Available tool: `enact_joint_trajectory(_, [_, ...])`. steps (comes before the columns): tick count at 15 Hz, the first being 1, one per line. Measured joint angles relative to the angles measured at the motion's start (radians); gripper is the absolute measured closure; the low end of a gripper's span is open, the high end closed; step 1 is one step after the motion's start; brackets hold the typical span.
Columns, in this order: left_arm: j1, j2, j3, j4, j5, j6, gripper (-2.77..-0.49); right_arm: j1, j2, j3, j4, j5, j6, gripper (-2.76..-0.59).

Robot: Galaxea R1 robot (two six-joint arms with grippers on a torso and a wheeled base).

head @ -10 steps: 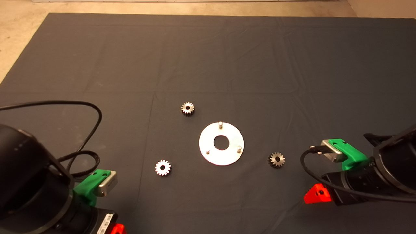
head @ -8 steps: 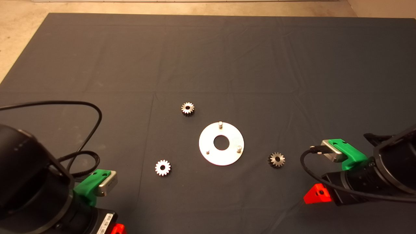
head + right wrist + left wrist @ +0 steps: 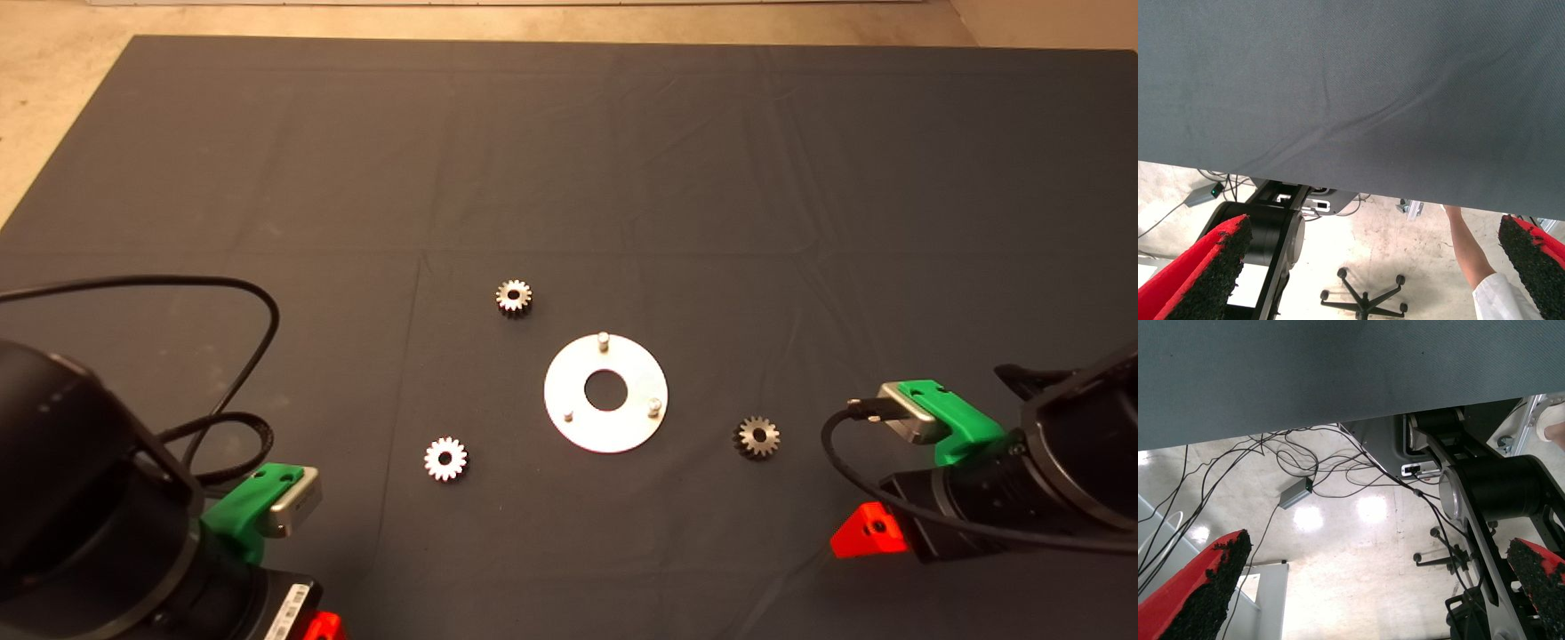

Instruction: Install three planetary gears onto the carrier pins

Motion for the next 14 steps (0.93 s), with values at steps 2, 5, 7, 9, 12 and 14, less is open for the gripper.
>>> enact_joint_trajectory(2, [0.000,0.001,-0.059,-0.001,0.000,0.056,-2.77,0.000,0.000,0.000,0.000,0.000,0.000,-2.75])
enact_joint_trajectory(5, [0.000,0.017,-0.277,0.012,0.000,0.200,-2.77,0.000,0.003,0.000,0.000,0.000,0.000,-2.75])
enact_joint_trajectory(7, [0.000,0.036,-0.383,0.038,0.000,0.276,-2.77,0.000,0.002,0.000,0.000,0.000,0.000,-2.75])
enact_joint_trajectory(9, [0.000,0.088,-0.475,0.052,0.001,0.335,-2.77,0.000,0.003,0.000,0.000,0.000,0.000,-2.75])
enact_joint_trajectory(12, [0.001,0.226,-0.606,0.070,-0.002,0.391,-2.77,0.000,0.003,0.000,0.000,0.000,0.000,-2.75])
enact_joint_trajectory(14, [0.001,0.297,-0.688,0.073,-0.007,0.428,-2.77,0.000,0.002,0.000,0.000,0.000,0.000,-2.75])
